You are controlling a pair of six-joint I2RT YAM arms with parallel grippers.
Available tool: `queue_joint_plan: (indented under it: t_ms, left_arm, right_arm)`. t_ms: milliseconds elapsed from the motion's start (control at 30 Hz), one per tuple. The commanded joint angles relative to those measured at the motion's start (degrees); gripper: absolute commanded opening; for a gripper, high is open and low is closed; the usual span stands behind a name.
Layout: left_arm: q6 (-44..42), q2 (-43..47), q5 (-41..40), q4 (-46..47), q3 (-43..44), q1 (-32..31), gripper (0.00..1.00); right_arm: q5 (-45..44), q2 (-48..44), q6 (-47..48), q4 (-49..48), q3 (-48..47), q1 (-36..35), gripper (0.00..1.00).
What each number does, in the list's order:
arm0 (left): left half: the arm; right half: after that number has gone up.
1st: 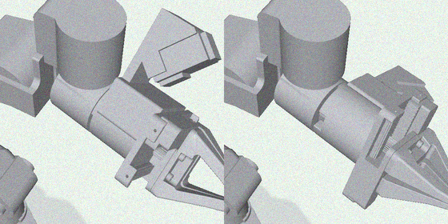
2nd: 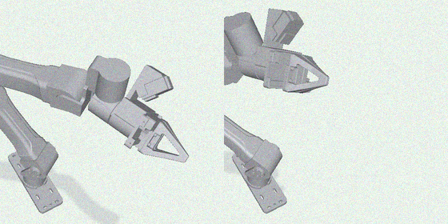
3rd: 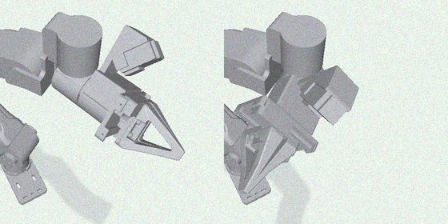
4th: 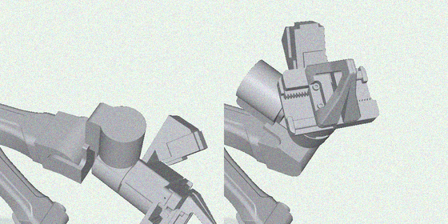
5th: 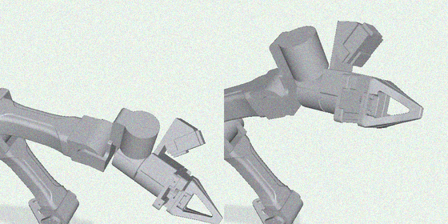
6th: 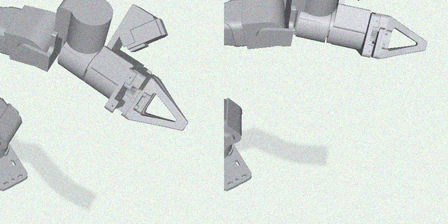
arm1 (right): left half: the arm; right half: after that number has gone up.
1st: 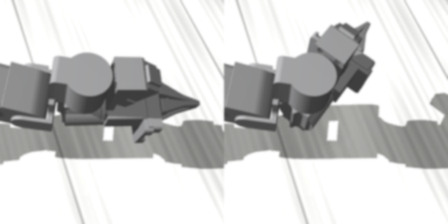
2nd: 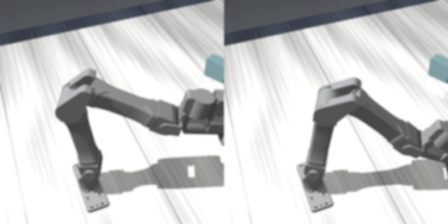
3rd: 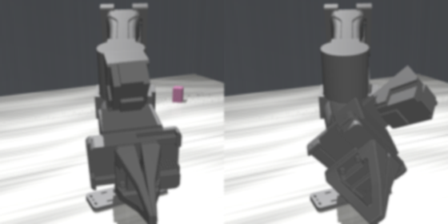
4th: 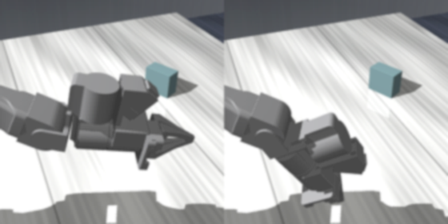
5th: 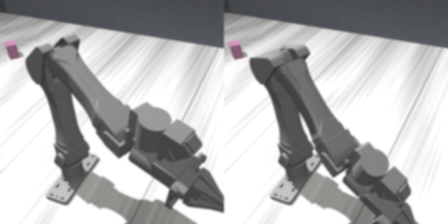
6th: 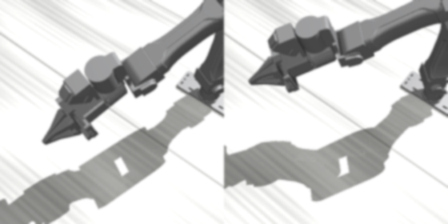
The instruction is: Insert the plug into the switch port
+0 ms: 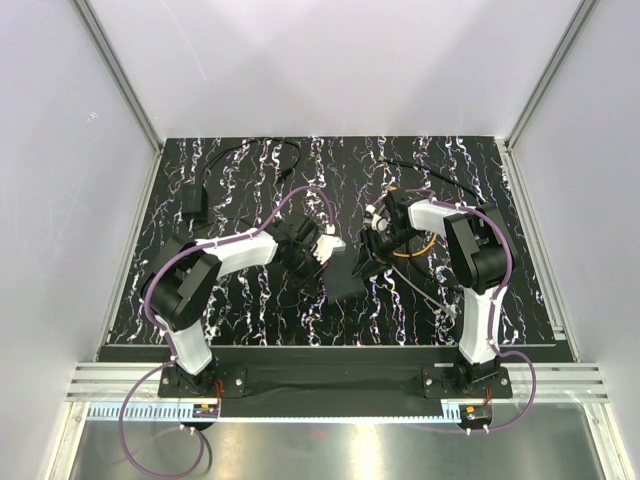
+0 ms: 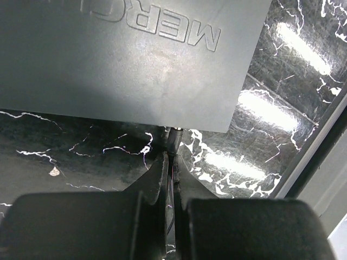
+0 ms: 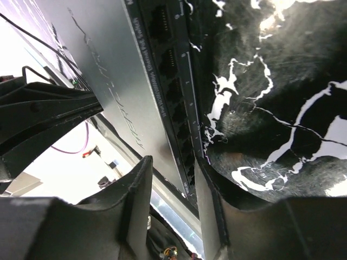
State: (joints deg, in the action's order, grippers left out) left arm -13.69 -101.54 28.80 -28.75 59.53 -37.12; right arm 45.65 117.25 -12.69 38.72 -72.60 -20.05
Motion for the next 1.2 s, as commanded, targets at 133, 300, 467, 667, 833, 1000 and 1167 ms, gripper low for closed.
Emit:
queue_joint_plan:
  t_ms: [133,300,467,667,833,1000,1167]
  left_arm:
    - [3.93,-0.16,3.81,8.97,0.51,-0.32,0.00]
    - [6.05,0.20,5.21,10.73,0.15,-0.23,0.00]
    - [6.22,-0.59,5.04,10.74,3.22,-0.23,0.00]
    - [5.17,-0.94,4.43,10.21,5.42,-0.23,0.00]
    - [3.24,-0.16,3.99,9.95,5.86,-0.32,0.00]
    - [-0.10,-0.33,3.81,6.97,8.67,-0.23,0.00]
    - [-0.90,-0.59,5.30,6.25,10.17,-0.32,0.00]
  right_arm:
    - [7.52,1.23,-4.88,-3.82,2.11,-1.12,0.33]
    - [9.02,0.52,-6.47,-5.06,3.34,-2.36,0.30]
    - [9.55,0.52,-5.77,-5.06,2.55,-4.55,0.29]
    - [8.76,0.70,-4.19,-4.35,1.58,-6.14,0.28]
    - [8.41,0.87,-3.84,-4.18,1.32,-7.01,0.27]
    - [6.30,1.23,-2.52,-3.12,0.18,-8.07,0.27]
    - [6.38,1.14,-3.13,-3.56,-0.26,-8.33,0.26]
